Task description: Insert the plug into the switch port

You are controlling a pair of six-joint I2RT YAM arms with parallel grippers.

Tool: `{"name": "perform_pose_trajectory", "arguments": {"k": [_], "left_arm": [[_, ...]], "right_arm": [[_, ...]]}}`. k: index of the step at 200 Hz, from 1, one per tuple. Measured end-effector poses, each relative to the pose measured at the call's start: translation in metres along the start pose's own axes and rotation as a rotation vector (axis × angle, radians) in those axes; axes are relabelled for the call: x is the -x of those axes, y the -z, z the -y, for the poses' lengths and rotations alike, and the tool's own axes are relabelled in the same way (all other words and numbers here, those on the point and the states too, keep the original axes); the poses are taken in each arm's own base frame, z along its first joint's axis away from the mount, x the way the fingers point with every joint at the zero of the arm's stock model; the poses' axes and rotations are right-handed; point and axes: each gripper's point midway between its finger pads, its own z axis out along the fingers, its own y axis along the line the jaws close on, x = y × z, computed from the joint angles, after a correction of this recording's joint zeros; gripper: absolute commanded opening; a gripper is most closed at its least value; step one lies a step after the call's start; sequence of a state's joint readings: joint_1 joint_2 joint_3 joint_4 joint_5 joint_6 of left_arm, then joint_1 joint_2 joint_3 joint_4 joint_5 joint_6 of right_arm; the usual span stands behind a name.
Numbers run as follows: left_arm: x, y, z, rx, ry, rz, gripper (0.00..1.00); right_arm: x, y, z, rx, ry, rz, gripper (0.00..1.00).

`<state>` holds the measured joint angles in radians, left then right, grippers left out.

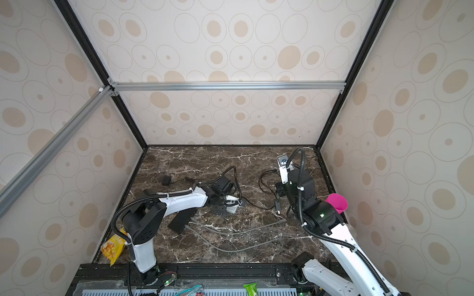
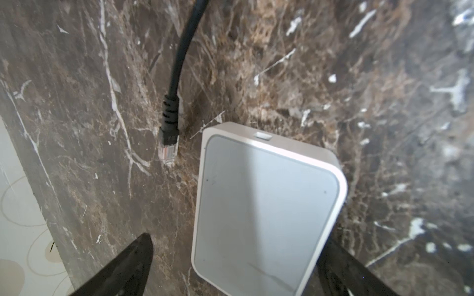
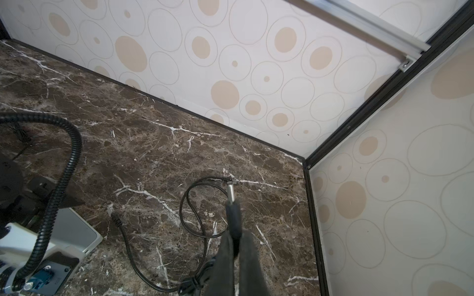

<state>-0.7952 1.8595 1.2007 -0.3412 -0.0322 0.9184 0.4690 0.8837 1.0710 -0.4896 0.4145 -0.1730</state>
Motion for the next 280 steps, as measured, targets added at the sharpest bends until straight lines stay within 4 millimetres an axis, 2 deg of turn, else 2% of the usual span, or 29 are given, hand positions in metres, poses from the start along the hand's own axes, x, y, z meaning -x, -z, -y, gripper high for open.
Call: {"name": "perform_pose_trajectory", "arguments": {"k": [12, 26, 41, 56, 63, 75, 83, 90, 106, 121, 141, 156, 189, 219, 252, 280], "left_arm": [[0.005, 0.012, -0.005, 0.031, 0.032, 0.027, 0.98], [0.016, 0.039, -0.023, 0.104, 0.101, 0.089, 0.98], [0.032, 0.084, -0.054, 0.227, 0.220, 0.201, 0.98], [0.046, 0.140, -0.083, 0.353, 0.371, 0.360, 0.98], [0.050, 0.168, -0.093, 0.407, 0.451, 0.448, 0.98], [0.049, 0.201, -0.098, 0.453, 0.597, 0.575, 0.98], [0.046, 0.214, -0.096, 0.460, 0.693, 0.642, 0.98], [0.042, 0.218, -0.092, 0.450, 0.771, 0.683, 0.97], [0.032, 0.205, -0.074, 0.382, 0.947, 0.719, 0.95], [0.022, 0.177, -0.049, 0.287, 1.077, 0.698, 0.91], [0.008, 0.142, -0.015, 0.185, 1.192, 0.626, 0.88], [0.002, 0.128, -0.004, 0.151, 1.251, 0.586, 0.84], [-0.009, 0.113, -0.004, 0.139, 1.333, 0.543, 0.84], [-0.024, 0.098, -0.006, 0.142, 1.387, 0.496, 0.83], [-0.038, 0.067, -0.010, 0.126, 1.437, 0.411, 0.68], [-0.040, 0.044, -0.014, 0.095, 1.449, 0.359, 0.57]], "right_arm": [[-0.002, -0.007, 0.005, -0.009, -0.007, -0.022, 0.00], [-0.003, -0.014, 0.005, -0.005, -0.009, -0.036, 0.00], [-0.004, -0.019, -0.004, 0.040, -0.008, -0.040, 0.00], [-0.009, -0.025, -0.020, 0.110, -0.016, -0.042, 0.00], [-0.015, -0.029, -0.028, 0.143, -0.018, -0.054, 0.00], [-0.032, -0.036, -0.046, 0.214, -0.025, -0.087, 0.00], [-0.046, -0.042, -0.059, 0.261, -0.026, -0.123, 0.00], [-0.061, -0.046, -0.071, 0.304, -0.028, -0.157, 0.00], [-0.098, -0.050, -0.096, 0.403, -0.028, -0.247, 0.00], [-0.125, -0.047, -0.117, 0.490, -0.022, -0.318, 0.00], [-0.140, -0.041, -0.140, 0.581, 0.003, -0.367, 0.00], [-0.147, -0.035, -0.162, 0.647, 0.046, -0.391, 0.00], [-0.177, -0.021, -0.202, 0.749, 0.154, -0.503, 0.00], [-0.196, -0.021, -0.208, 0.747, 0.194, -0.580, 0.00], [-0.213, -0.028, -0.211, 0.738, 0.243, -0.646, 0.00], [-0.223, -0.042, -0.219, 0.747, 0.311, -0.669, 0.00]]}}
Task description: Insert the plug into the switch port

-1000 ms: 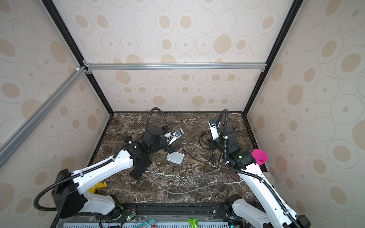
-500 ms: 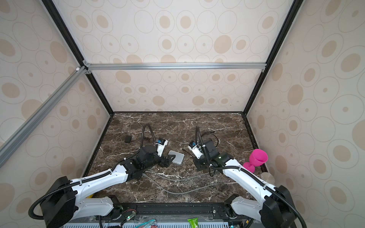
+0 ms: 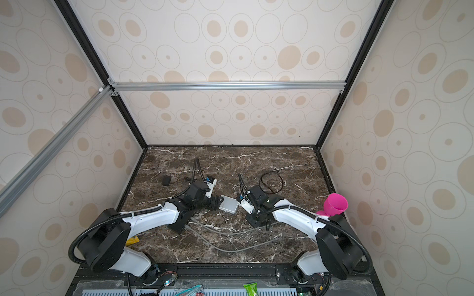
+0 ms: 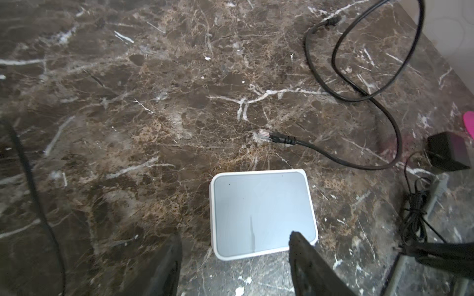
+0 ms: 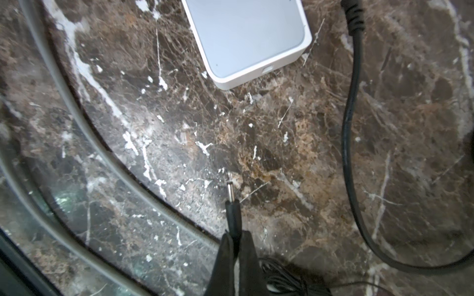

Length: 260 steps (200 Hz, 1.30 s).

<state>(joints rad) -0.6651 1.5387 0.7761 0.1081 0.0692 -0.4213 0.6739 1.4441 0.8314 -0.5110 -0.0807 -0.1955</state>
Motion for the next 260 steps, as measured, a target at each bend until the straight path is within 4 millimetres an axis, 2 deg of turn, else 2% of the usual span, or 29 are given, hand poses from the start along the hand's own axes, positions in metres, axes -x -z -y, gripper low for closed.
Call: {"name": "perform_pose_trajectory", "arguments": {"k": [38, 69, 97, 132, 260], "left_arm": [[0.001, -0.023, -0.004, -0.004, 0.001, -0.055, 0.53], [-0.012, -0.035, -0.012, -0.001, -0.008, -0.106, 0.51], [-0.019, -0.043, -0.015, 0.003, -0.024, -0.143, 0.50], [-0.016, -0.047, -0.011, -0.014, -0.039, -0.146, 0.49], [-0.016, -0.051, -0.008, -0.053, -0.063, -0.155, 0.47]], "right_arm": [[0.014, -0.026, 0.008, -0.017, 0.099, -0.022, 0.00], [0.026, -0.036, 0.016, -0.049, 0.160, -0.018, 0.00], [0.037, -0.038, 0.019, -0.058, 0.193, -0.005, 0.00], [0.047, -0.040, 0.021, -0.062, 0.211, 0.008, 0.00], [0.060, -0.044, 0.019, -0.033, 0.170, 0.009, 0.00]]}}
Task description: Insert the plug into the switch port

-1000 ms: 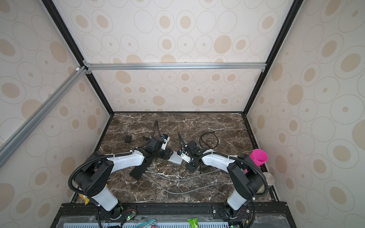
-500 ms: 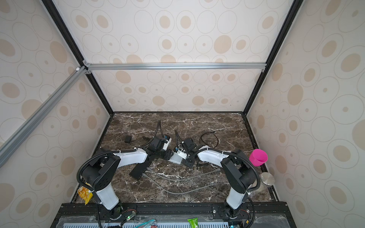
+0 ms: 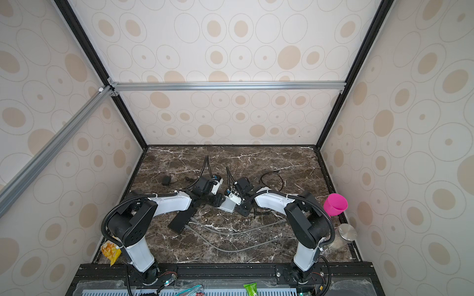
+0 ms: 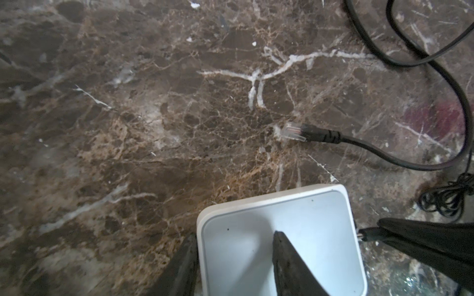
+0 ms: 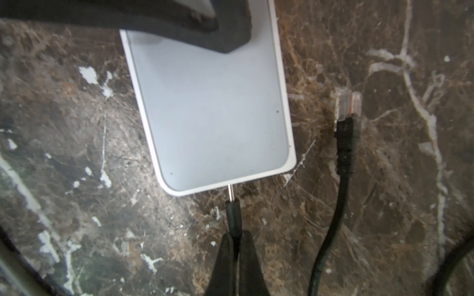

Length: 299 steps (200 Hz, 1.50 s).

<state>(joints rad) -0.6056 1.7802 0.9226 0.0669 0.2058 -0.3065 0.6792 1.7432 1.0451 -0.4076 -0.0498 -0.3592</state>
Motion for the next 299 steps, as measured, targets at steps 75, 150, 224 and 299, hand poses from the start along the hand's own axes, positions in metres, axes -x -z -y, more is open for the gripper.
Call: {"name": "perform_pose_trajectory", "arguments": {"k": [75, 150, 224, 299], "left_arm": [[0.001, 0.000, -0.002, -0.011, -0.029, -0.001, 0.48], [0.006, -0.003, -0.003, 0.002, -0.046, 0.004, 0.47], [0.007, -0.004, -0.003, 0.004, -0.044, 0.006, 0.46], [0.005, -0.005, -0.003, -0.011, -0.022, 0.030, 0.46]], "right_arm": [[0.009, 0.000, -0.029, 0.069, -0.030, 0.018, 0.00], [0.011, -0.002, -0.021, 0.017, -0.060, 0.025, 0.00], [0.011, -0.005, -0.022, 0.019, -0.102, 0.041, 0.00], [0.013, -0.009, -0.025, 0.038, -0.141, 0.058, 0.00]]}}
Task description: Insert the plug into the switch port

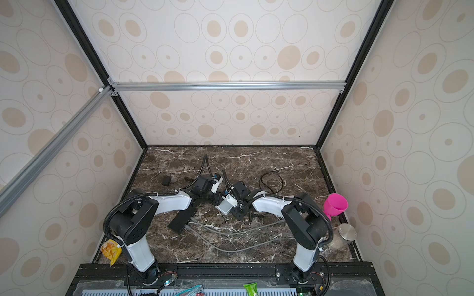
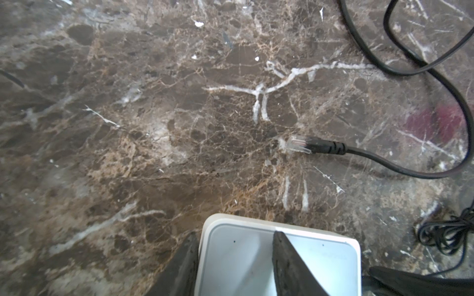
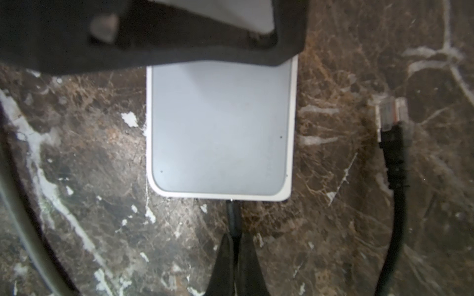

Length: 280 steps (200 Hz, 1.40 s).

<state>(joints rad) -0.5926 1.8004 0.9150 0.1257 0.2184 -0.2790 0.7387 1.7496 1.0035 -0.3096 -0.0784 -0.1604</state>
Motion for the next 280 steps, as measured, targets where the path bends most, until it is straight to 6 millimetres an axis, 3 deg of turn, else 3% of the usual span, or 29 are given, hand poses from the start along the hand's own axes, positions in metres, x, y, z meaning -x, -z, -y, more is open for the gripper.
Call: {"name": "perform_pose_trajectory", "arguments": {"k": [280], "left_arm": [[-0.0064, 0.0021, 0.0026, -0.024, 0.036, 0.066, 0.43]], "right_arm": [[0.0019, -0.0022, 0.0004, 0.010, -0.025, -0.085, 0.00]]}}
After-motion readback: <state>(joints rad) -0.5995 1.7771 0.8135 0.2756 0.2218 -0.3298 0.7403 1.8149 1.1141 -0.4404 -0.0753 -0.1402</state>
